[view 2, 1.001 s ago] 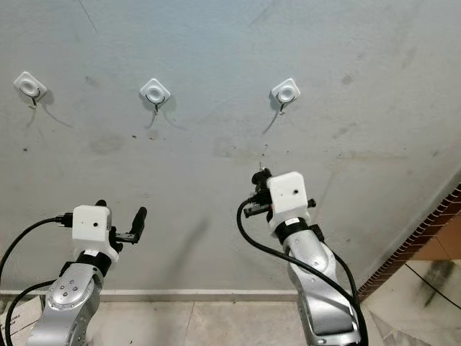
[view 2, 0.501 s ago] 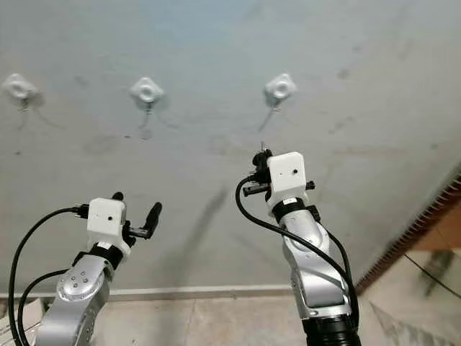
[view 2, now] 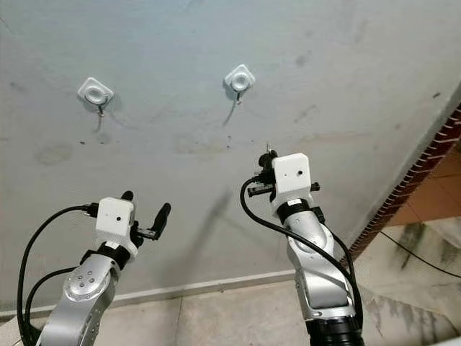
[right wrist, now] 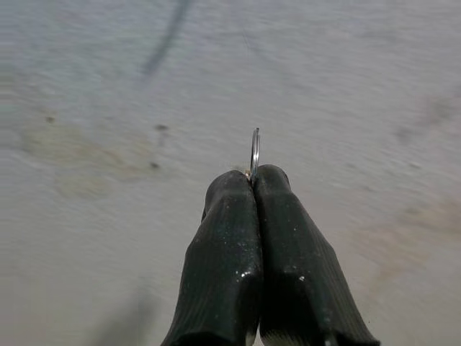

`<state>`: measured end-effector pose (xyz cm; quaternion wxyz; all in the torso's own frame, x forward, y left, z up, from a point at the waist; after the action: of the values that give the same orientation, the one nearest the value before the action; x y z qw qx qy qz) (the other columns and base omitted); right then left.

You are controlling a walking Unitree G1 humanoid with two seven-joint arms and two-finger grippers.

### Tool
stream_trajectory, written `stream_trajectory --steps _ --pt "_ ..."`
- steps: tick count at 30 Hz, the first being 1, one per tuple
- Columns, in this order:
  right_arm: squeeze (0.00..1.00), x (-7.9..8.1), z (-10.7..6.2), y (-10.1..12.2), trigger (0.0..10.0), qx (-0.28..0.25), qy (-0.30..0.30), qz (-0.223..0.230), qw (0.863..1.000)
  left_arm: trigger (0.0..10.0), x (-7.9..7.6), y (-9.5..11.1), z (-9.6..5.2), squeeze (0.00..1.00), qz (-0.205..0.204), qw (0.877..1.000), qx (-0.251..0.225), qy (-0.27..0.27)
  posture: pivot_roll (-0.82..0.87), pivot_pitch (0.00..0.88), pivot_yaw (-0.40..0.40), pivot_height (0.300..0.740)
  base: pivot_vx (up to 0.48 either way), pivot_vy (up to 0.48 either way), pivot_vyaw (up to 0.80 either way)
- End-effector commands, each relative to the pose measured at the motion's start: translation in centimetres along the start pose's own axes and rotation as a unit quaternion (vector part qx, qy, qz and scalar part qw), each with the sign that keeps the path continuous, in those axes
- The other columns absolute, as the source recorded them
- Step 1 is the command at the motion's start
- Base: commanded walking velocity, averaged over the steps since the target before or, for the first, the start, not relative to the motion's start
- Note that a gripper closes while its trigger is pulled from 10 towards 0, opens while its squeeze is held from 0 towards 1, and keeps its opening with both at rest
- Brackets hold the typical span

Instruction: Hang keys on a hook

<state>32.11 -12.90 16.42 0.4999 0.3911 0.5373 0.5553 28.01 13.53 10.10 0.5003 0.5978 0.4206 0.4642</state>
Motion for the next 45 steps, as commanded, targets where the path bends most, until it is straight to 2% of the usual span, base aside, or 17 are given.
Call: stream_trajectory --steps 1,6,10,15,17,24,30,38,45 --pt "0.00 0.4 0.1 0.2 10.0 -0.006 0.009 0.000 1.000 10.0 0.6 0.5 -0.1 0.00 0.008 1.000 -0.010 0.006 0.07 0.000 0.015 0.740 0.000 0.000 0.00" --pt "0.00 1.5 0.7 1.5 10.0 -0.031 0.034 0.015 0.999 10.0 0.7 1.2 0.0 0.00 0.015 1.000 -0.025 0.001 0.08 0.000 0.013 0.740 0.000 0.000 0.00" --pt "0.00 1.6 1.2 2.3 10.0 -0.048 0.032 0.021 0.998 10.0 0.4 1.6 0.1 0.00 0.020 0.999 -0.035 -0.009 0.08 0.000 0.014 0.740 0.000 0.000 0.00" --pt "0.00 1.3 1.8 3.1 10.0 -0.063 0.029 0.015 0.997 10.0 -1.9 3.1 0.2 0.00 0.037 0.991 -0.072 -0.105 0.08 0.000 0.010 0.740 0.000 0.000 0.00" --pt "0.00 1.2 2.1 3.3 10.0 -0.067 0.029 0.014 0.997 10.0 -2.3 3.5 0.3 0.00 0.038 0.989 -0.078 -0.121 0.08 0.000 0.012 0.740 0.000 0.000 0.00" --pt "0.00 1.3 3.6 4.5 10.0 -0.088 0.029 0.019 0.996 10.0 -3.6 4.3 0.6 0.00 0.031 0.985 -0.087 -0.142 0.08 0.000 0.017 0.740 0.000 0.000 0.00" --pt "0.00 1.0 5.0 5.5 10.0 -0.104 0.015 0.032 0.994 10.0 -4.4 4.6 0.3 0.00 0.018 0.982 -0.091 -0.165 0.09 0.000 0.016 0.740 0.000 0.000 0.00" --pt "0.00 -0.2 6.0 5.3 10.0 -0.101 -0.003 0.054 0.993 10.0 -4.5 5.0 0.0 0.00 0.011 0.981 -0.096 -0.169 0.10 0.000 0.016 0.740 0.000 0.000 0.00" --pt "0.00 -0.9 5.9 5.1 10.0 -0.098 -0.009 0.063 0.993 10.0 -4.4 5.4 -0.1 0.00 0.007 0.980 -0.101 -0.170 0.10 0.000 0.018 0.740 0.000 0.000 0.00"
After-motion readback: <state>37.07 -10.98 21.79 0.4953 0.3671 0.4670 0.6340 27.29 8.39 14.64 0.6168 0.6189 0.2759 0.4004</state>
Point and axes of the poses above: a point about 5 cm out from each wrist's last joint towards the gripper, its own z axis pointing out of the wrist towards the gripper, its own y axis along the axis of the wrist's last joint, x = y × z, the point moved 2 cm from there along z, pointing out of the wrist towards the gripper, and after that the axes turned 3 degrees about z, right-handed, at the moved point
